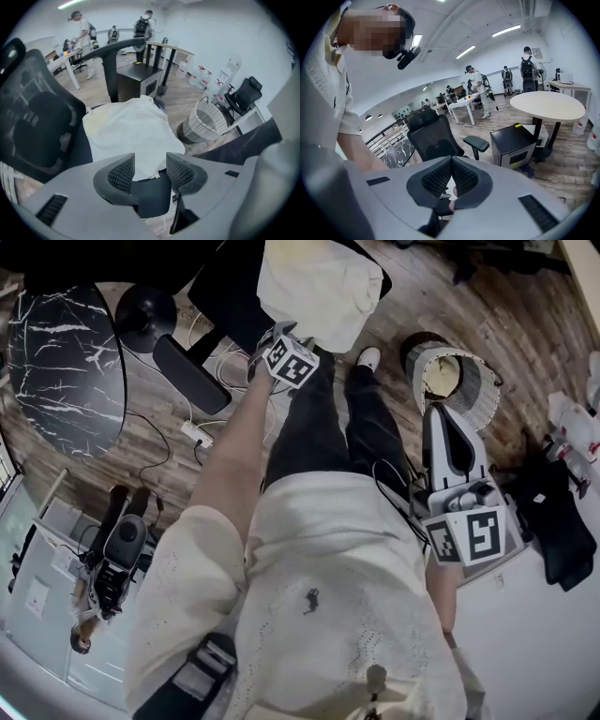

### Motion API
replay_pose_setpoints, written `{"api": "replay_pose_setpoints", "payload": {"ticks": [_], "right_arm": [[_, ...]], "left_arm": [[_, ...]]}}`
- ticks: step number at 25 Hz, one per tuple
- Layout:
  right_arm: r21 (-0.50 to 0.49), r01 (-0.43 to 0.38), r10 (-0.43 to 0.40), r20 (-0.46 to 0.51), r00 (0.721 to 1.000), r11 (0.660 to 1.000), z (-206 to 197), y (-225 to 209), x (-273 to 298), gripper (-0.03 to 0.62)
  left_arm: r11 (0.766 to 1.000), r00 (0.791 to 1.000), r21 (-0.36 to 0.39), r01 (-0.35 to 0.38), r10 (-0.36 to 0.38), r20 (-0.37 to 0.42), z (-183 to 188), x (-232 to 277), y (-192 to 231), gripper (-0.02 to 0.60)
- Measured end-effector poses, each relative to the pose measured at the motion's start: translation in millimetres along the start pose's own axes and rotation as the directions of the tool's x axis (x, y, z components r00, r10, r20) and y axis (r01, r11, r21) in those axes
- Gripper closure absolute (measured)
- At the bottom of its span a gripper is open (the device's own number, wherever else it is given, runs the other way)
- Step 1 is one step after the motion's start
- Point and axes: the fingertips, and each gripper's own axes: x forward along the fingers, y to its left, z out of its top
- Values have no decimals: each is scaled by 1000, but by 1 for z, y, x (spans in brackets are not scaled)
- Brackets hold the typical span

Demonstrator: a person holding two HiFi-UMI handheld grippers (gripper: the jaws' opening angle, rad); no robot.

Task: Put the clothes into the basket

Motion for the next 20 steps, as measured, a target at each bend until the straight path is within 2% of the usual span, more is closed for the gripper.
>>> {"api": "replay_pose_setpoints", "payload": {"ticks": [3,5,9,11,13,17,20], "right_arm": [[24,23,-23,-1,1000,999,-4,-7,4,586],[39,38,-38,-3,999,998,-7,-14,7,586],[54,63,-62,-16,998,997,-16,-26,11,586],[64,76,-74,-28,997,995,-23,-33,11,586],[75,89,-87,-39,995,993,-31,-37,13,586],[81,94,-89,-65,994,992,-43,-37,23,586],[82,86,-80,-78,994,993,-47,-36,31,585]], "left_arm": [[991,1000,129,26,-24,-17,10,10,1,354],[977,998,206,49,-42,-41,14,20,1,347],[928,992,356,108,-78,-99,16,41,-2,327],[910,991,400,111,-71,-112,15,52,1,327],[911,992,401,97,-56,-112,16,61,9,327],[939,995,337,63,-31,-99,19,75,31,313],[953,994,294,65,-37,-99,21,85,40,287]]}}
